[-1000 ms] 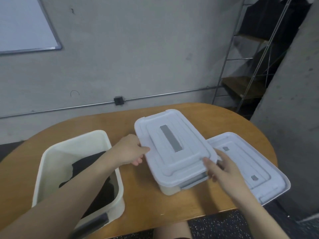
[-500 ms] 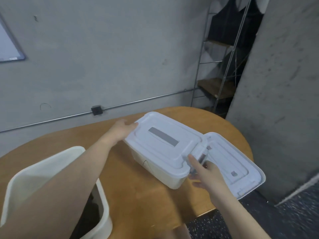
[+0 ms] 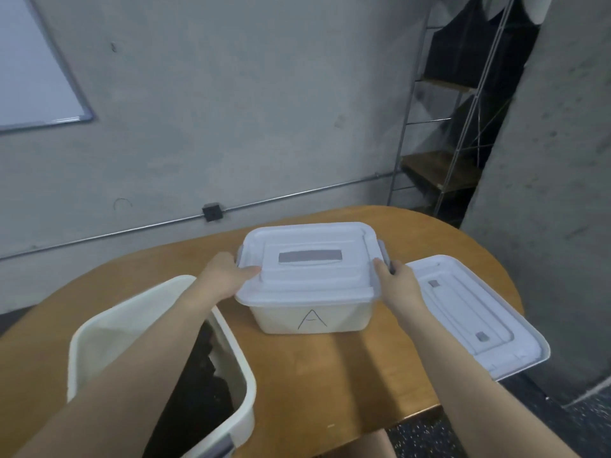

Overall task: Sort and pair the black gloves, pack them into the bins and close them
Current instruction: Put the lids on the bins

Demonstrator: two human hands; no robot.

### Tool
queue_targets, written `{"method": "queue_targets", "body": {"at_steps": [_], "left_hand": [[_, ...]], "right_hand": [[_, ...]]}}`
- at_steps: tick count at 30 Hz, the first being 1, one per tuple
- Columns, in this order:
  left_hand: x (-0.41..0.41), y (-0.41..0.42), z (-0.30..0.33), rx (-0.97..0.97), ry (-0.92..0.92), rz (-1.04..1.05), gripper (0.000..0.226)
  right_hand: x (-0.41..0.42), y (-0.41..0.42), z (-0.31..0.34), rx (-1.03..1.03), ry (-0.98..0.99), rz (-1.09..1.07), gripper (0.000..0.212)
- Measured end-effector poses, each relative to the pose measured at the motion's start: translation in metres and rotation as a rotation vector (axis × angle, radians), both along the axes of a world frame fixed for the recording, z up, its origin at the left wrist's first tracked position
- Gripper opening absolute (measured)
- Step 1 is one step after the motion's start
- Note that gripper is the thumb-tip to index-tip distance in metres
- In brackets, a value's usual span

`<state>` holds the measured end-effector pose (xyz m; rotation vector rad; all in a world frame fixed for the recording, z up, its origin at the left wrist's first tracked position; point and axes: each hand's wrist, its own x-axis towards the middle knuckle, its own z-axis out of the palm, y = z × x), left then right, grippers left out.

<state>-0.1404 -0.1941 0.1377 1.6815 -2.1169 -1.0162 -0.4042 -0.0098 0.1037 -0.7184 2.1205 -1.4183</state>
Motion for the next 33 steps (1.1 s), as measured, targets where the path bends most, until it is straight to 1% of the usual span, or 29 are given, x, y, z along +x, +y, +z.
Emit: {"method": "queue_targets", "body": {"at_steps": [3, 6, 11, 14, 18, 21, 22, 23, 24, 27, 28, 29, 30, 33], "left_hand": [[0.006, 0.01, -0.001, -0.107, -0.049, 0.014, 0.044], [0.007, 0.015, -0.002, -0.182, -0.067, 0.031, 0.035], [0.005, 0.023, -0.005, -0.291, -0.076, 0.061, 0.034], [0.004, 0.027, -0.007, -0.325, -0.071, 0.067, 0.033], [0.002, 0.032, -0.003, -0.333, -0.056, 0.078, 0.035], [0.003, 0.035, 0.002, -0.307, -0.045, 0.063, 0.038], [0.004, 0.035, 0.004, -0.3, -0.048, 0.048, 0.039], [0.006, 0.036, 0.004, -0.296, -0.057, 0.032, 0.04], [0.008, 0.036, 0.004, -0.301, -0.069, 0.018, 0.042], [0.013, 0.04, -0.001, -0.328, -0.124, -0.042, 0.048], [0.015, 0.041, -0.003, -0.335, -0.149, -0.079, 0.049], [0.017, 0.042, -0.003, -0.34, -0.174, -0.121, 0.05], [0.02, 0.043, -0.003, -0.349, -0.194, -0.16, 0.051], [0.024, 0.049, -0.001, -0.422, -0.294, -0.212, 0.055]], "right_hand": [[-0.009, -0.02, 0.004, -0.036, -0.001, 0.039, 0.035], [-0.014, -0.03, 0.006, -0.05, 0.046, 0.06, 0.035], [-0.02, -0.037, 0.009, -0.019, 0.239, 0.134, 0.035], [-0.024, -0.039, 0.009, -0.002, 0.274, 0.176, 0.034], [-0.025, -0.041, 0.013, -0.006, 0.258, 0.2, 0.035], [-0.02, -0.02, 0.009, -0.093, 0.157, 0.223, 0.03], [-0.021, -0.007, 0.001, -0.092, 0.148, 0.227, 0.031], [-0.023, 0.009, -0.011, -0.055, 0.161, 0.226, 0.034], [-0.028, 0.027, -0.027, 0.032, 0.232, 0.212, 0.039], [-0.056, 0.083, -0.073, 0.502, 0.691, 0.204, 0.057], [-0.063, 0.1, -0.084, 0.623, 0.783, 0.226, 0.06], [-0.065, 0.115, -0.091, 0.706, 0.819, 0.242, 0.06], [-0.065, 0.126, -0.096, 0.734, 0.812, 0.241, 0.057], [-0.057, 0.139, -0.101, 0.705, 0.821, 0.203, 0.044]]}}
